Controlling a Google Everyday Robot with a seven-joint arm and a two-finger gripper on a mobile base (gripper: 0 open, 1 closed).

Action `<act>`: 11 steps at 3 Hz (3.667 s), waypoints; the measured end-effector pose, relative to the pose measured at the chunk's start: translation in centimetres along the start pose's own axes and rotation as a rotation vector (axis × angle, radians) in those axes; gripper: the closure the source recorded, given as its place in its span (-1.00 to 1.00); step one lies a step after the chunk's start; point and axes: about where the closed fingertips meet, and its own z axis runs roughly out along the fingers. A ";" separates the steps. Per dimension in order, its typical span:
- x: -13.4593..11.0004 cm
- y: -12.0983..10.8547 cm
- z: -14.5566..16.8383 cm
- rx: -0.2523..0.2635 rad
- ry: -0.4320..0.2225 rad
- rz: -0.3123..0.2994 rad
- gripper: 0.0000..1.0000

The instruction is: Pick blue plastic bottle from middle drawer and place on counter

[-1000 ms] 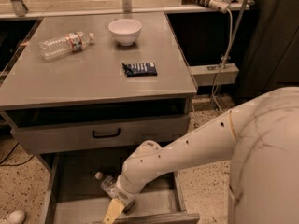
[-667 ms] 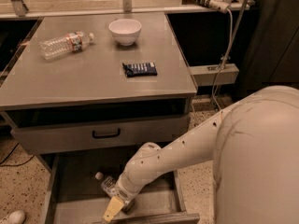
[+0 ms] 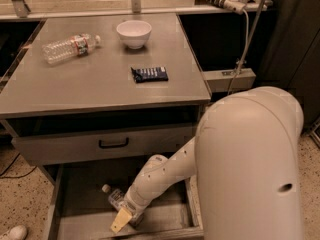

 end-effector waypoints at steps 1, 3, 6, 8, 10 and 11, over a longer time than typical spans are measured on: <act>0.2 -0.6 1.6 -0.002 -0.003 0.031 -1.00; 0.5 -1.7 4.0 -0.009 -0.018 0.062 -1.00; 1.5 -2.8 5.6 -0.008 -0.018 0.108 -0.20; 1.5 -2.8 5.6 -0.008 -0.018 0.107 0.73; -0.4 -0.7 3.2 -0.002 0.014 0.054 1.00; -0.4 0.8 0.4 0.027 0.040 0.044 1.00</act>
Offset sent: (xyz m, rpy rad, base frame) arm 0.0122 0.0058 -0.0490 0.0140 0.0165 -0.0765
